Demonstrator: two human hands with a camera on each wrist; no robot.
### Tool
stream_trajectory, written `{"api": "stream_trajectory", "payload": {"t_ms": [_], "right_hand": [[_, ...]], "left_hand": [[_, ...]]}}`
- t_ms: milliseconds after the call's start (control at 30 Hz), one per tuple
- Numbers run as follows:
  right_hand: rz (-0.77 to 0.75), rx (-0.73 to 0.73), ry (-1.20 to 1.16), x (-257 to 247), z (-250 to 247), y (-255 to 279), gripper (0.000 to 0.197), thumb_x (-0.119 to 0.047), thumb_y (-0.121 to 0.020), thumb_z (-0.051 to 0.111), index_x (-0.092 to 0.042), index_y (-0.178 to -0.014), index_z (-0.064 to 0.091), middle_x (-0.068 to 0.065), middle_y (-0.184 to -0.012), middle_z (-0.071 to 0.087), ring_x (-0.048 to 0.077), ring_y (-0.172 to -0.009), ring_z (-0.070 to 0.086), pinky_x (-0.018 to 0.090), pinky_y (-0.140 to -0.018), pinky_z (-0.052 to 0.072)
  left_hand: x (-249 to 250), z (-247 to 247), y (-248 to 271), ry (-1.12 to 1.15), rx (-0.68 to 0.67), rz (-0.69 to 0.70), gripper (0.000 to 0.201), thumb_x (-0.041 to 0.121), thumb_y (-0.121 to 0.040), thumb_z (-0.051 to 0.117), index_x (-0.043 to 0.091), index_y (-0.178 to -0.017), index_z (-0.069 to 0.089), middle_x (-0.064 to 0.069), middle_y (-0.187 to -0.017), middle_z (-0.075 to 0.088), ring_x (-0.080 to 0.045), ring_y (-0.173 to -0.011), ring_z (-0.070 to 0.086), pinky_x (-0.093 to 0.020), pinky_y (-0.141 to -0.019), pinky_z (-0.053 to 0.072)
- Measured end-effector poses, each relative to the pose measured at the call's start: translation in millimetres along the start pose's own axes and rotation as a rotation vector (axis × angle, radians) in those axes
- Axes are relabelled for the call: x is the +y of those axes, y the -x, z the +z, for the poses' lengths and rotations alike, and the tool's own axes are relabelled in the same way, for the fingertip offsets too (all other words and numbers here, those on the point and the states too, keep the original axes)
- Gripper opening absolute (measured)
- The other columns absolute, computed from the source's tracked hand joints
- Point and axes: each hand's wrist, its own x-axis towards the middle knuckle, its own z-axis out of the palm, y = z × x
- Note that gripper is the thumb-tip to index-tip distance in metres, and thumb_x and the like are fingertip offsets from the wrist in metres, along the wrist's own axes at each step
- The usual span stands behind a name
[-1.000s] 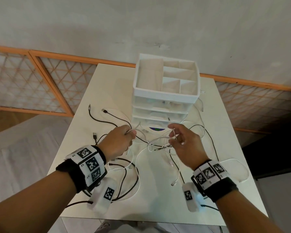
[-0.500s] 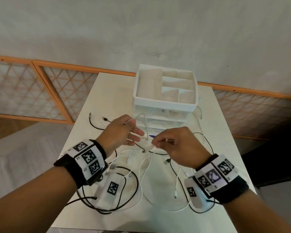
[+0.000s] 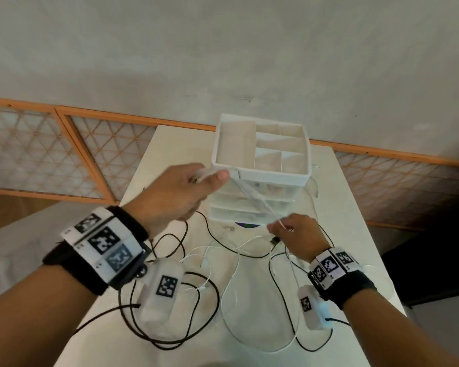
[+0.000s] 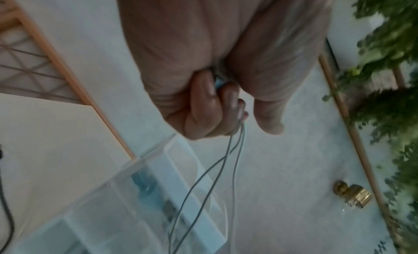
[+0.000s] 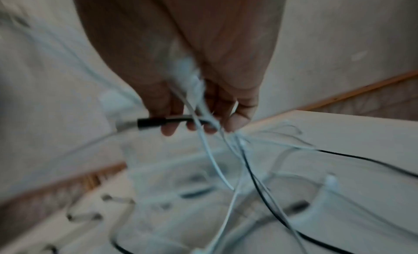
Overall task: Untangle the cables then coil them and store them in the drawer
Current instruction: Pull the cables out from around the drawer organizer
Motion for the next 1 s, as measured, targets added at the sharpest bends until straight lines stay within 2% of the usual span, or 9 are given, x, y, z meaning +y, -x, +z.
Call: {"api": "stream_trajectory", "payload": {"t_ms": [67,133,267,367,467,567,700,800,1000], "right_hand": [[0.143,-0.054,0.104,17,4,-5,0.042,-0.048,-0.096,0.055,-0.014,-0.09,0.079,0.008,-0.088,0.071,0.025,-0.083,0.064,0.027,-0.074,0.047],[0.132,-0.02,0.046,11,-12,-12,0.039,-0.046,-0.1,0.05,-0.022,-0.093,0.08,0.002,-0.088,0.074,0.019,-0.073,0.065,0.023,-0.069,0.05],[-0.054,0.373,-0.528,-35,-78,-15,0.025,-0.046,-0.094,0.061,-0.035,-0.078,0.076,-0.006,-0.084,0.07,0.013,-0.064,0.067,0.026,-0.065,0.056],[-0.15,0.594,-0.405,-35,-93,-13,0.028,-0.045,-0.089,0.068,-0.026,-0.07,0.074,0.003,-0.081,0.07,0.016,-0.074,0.064,0.027,-0.068,0.047],[0.134,0.281,0.12,17,-59,-18,0.043,-0.054,-0.094,0.055,-0.017,-0.085,0.075,0.01,-0.091,0.073,0.029,-0.089,0.066,0.03,-0.073,0.047],[0.292,-0.052,0.085,46,-26,-14,0.042,-0.055,-0.096,0.048,-0.024,-0.086,0.074,0.01,-0.105,0.074,0.032,-0.097,0.068,0.039,-0.089,0.053],[-0.07,-0.003,-0.263,-9,-47,-5,0.034,-0.036,-0.104,0.046,-0.02,-0.086,0.069,0.004,-0.077,0.074,0.021,-0.066,0.069,0.043,-0.069,0.058],[-0.404,0.027,-0.555,-73,-84,6,0.03,-0.036,-0.104,0.047,-0.019,-0.095,0.07,0.008,-0.085,0.075,0.026,-0.065,0.069,0.037,-0.057,0.054],[-0.619,0.31,-0.771,-118,-129,13,0.026,-0.025,-0.107,0.038,-0.017,-0.102,0.062,0.015,-0.106,0.072,0.038,-0.08,0.07,0.044,-0.064,0.053]], "left_hand": [[4,-8,-2,0.057,0.107,0.049,0.03,0.04,-0.092,0.062,0.014,-0.08,0.053,0.008,-0.054,0.037,-0.009,-0.044,0.032,-0.024,-0.043,0.024],[-5,-8,-7,0.035,0.186,0.009,0.03,0.038,-0.096,0.06,0.013,-0.081,0.055,0.006,-0.053,0.039,-0.013,-0.047,0.041,-0.025,-0.043,0.028],[-39,0,-15,-0.062,0.242,-0.167,0.039,0.036,-0.1,0.053,0.016,-0.068,0.046,0.003,-0.054,0.039,-0.014,-0.046,0.042,-0.023,-0.041,0.028],[-42,-6,-20,0.12,0.345,-0.229,0.037,0.035,-0.101,0.052,0.019,-0.07,0.039,0.002,-0.056,0.034,-0.01,-0.039,0.028,-0.016,-0.036,0.019],[-28,-24,-17,0.343,0.415,-0.168,0.036,0.029,-0.102,0.05,0.019,-0.07,0.039,0.007,-0.049,0.033,-0.007,-0.036,0.023,-0.017,-0.034,0.016],[-15,-29,-13,0.383,0.376,-0.079,0.032,0.026,-0.102,0.047,0.017,-0.072,0.042,0.006,-0.051,0.03,-0.009,-0.04,0.023,-0.022,-0.039,0.015],[-15,-6,-14,0.272,0.212,-0.041,0.025,0.02,-0.104,0.042,0.007,-0.094,0.061,0.002,-0.055,0.046,-0.012,-0.046,0.035,-0.023,-0.041,0.028],[-16,29,-21,0.196,0.117,0.057,0.026,0.018,-0.105,0.044,0.009,-0.117,0.064,0.004,-0.084,0.075,-0.012,-0.045,0.041,-0.026,-0.045,0.036],[-47,74,-39,-0.18,-0.105,0.087,0.027,0.024,-0.107,0.036,0.02,-0.124,0.057,0.007,-0.093,0.071,-0.004,-0.041,0.041,-0.021,-0.044,0.038]]}}
